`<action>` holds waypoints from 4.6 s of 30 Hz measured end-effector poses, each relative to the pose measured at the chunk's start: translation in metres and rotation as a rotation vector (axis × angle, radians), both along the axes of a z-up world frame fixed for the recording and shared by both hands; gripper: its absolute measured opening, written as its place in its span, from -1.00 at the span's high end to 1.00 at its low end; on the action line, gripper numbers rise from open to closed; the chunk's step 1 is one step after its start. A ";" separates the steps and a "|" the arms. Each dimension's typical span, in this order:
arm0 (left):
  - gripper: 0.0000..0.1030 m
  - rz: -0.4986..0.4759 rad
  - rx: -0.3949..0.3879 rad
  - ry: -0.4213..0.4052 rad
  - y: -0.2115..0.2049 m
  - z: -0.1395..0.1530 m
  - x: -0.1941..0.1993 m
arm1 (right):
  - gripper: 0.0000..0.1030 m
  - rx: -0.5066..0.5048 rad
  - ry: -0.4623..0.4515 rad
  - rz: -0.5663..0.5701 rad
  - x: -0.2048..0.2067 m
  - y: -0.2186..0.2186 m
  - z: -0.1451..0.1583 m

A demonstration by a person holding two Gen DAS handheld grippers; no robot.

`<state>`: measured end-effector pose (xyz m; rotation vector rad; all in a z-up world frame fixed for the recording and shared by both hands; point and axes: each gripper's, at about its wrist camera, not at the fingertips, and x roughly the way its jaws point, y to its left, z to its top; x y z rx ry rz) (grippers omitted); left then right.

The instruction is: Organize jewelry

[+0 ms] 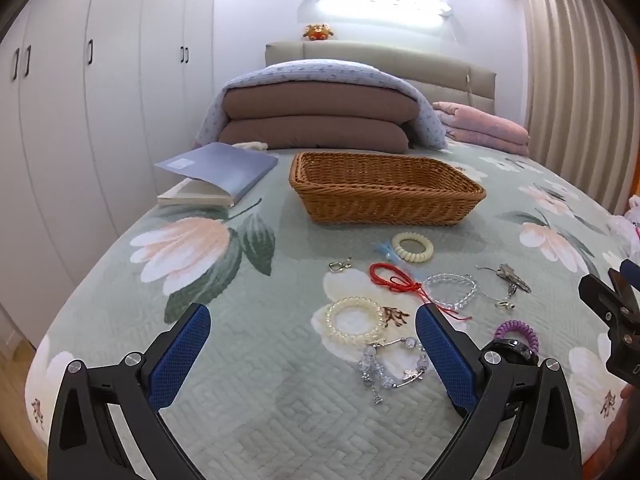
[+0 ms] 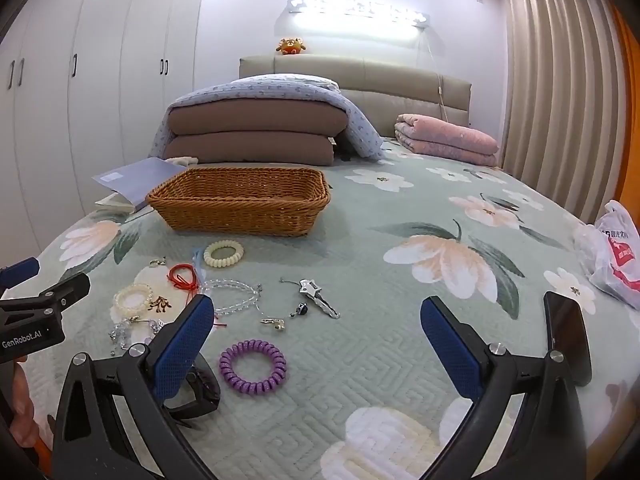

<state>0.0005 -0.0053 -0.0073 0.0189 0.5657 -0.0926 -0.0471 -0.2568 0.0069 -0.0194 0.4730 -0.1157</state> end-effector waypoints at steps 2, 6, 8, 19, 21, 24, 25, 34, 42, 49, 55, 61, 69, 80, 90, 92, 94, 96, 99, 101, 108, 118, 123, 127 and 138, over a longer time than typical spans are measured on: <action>-0.98 0.002 -0.005 0.003 0.001 -0.001 0.000 | -1.00 0.001 -0.001 0.000 -0.001 -0.001 -0.001; -0.98 0.006 -0.008 0.005 0.001 -0.001 0.001 | -1.00 0.001 -0.002 0.002 0.000 -0.002 0.000; -0.98 0.007 -0.005 0.008 0.000 -0.002 0.002 | -1.00 -0.001 0.000 0.003 0.000 -0.001 0.000; -0.98 0.006 -0.001 0.013 -0.001 -0.003 0.001 | -1.00 -0.002 0.005 0.003 0.000 -0.001 -0.001; -0.98 0.007 0.000 0.013 -0.001 -0.003 0.002 | -1.00 -0.001 0.006 0.003 0.000 -0.001 -0.001; -0.98 0.004 0.000 0.014 0.000 -0.003 0.002 | -1.00 -0.001 0.009 0.005 0.000 -0.001 -0.002; -0.98 0.003 0.001 0.015 -0.001 -0.003 0.002 | -1.00 0.000 0.010 0.005 -0.001 -0.001 -0.002; -0.98 0.001 0.007 0.018 -0.002 -0.004 0.002 | -1.00 -0.003 0.021 0.006 0.000 0.001 -0.005; -0.98 -0.010 0.000 0.023 -0.003 -0.004 0.002 | -1.00 -0.007 0.034 0.014 0.003 0.004 -0.008; -0.98 -0.011 0.002 0.023 -0.003 -0.004 0.002 | -1.00 -0.008 0.034 0.014 0.003 0.004 -0.008; -0.98 -0.014 0.004 0.023 -0.005 -0.004 0.001 | -1.00 0.002 0.036 0.012 0.002 0.001 -0.009; -0.98 -0.016 0.005 0.021 -0.006 -0.005 0.002 | -1.00 0.007 0.043 0.012 0.003 -0.001 -0.009; -0.98 -0.018 0.004 0.020 -0.005 -0.004 0.001 | -1.00 0.011 0.046 0.009 0.003 -0.003 -0.009; -0.98 -0.009 -0.061 0.095 0.026 -0.006 0.019 | -0.88 -0.147 0.042 -0.061 0.003 -0.010 -0.020; -0.32 -0.081 -0.220 0.248 0.041 -0.021 0.047 | 0.06 0.030 0.141 0.049 0.028 -0.024 -0.031; -0.30 -0.092 -0.218 0.264 0.039 -0.020 0.052 | 0.07 0.068 0.180 0.071 0.037 -0.024 -0.037; -0.29 -0.105 -0.205 0.273 0.035 -0.019 0.057 | 0.07 0.119 0.213 0.112 0.044 -0.023 -0.042; -0.28 -0.121 -0.203 0.288 0.031 -0.022 0.062 | 0.07 0.134 0.242 0.148 0.049 -0.018 -0.048; -0.04 -0.147 -0.227 0.335 0.028 -0.033 0.071 | 0.07 0.110 0.275 0.159 0.053 -0.009 -0.056; 0.02 -0.154 -0.238 0.360 0.026 -0.039 0.074 | 0.07 0.084 0.292 0.156 0.056 -0.004 -0.060; 0.06 -0.147 -0.216 0.384 0.015 -0.049 0.083 | 0.30 0.026 0.316 0.173 0.057 0.008 -0.068; 0.82 -0.120 -0.047 0.347 -0.006 -0.052 0.088 | 0.72 -0.016 0.302 0.213 0.058 0.016 -0.068; 0.83 -0.149 -0.112 0.333 0.001 -0.048 0.083 | 0.73 0.049 0.286 0.212 0.058 0.005 -0.064; 0.83 -0.176 -0.183 0.288 0.006 -0.037 0.077 | 0.73 0.116 0.242 0.224 0.055 -0.004 -0.055; 0.82 -0.243 -0.233 0.125 -0.002 0.031 0.081 | 0.73 0.166 0.092 0.262 0.081 -0.006 0.015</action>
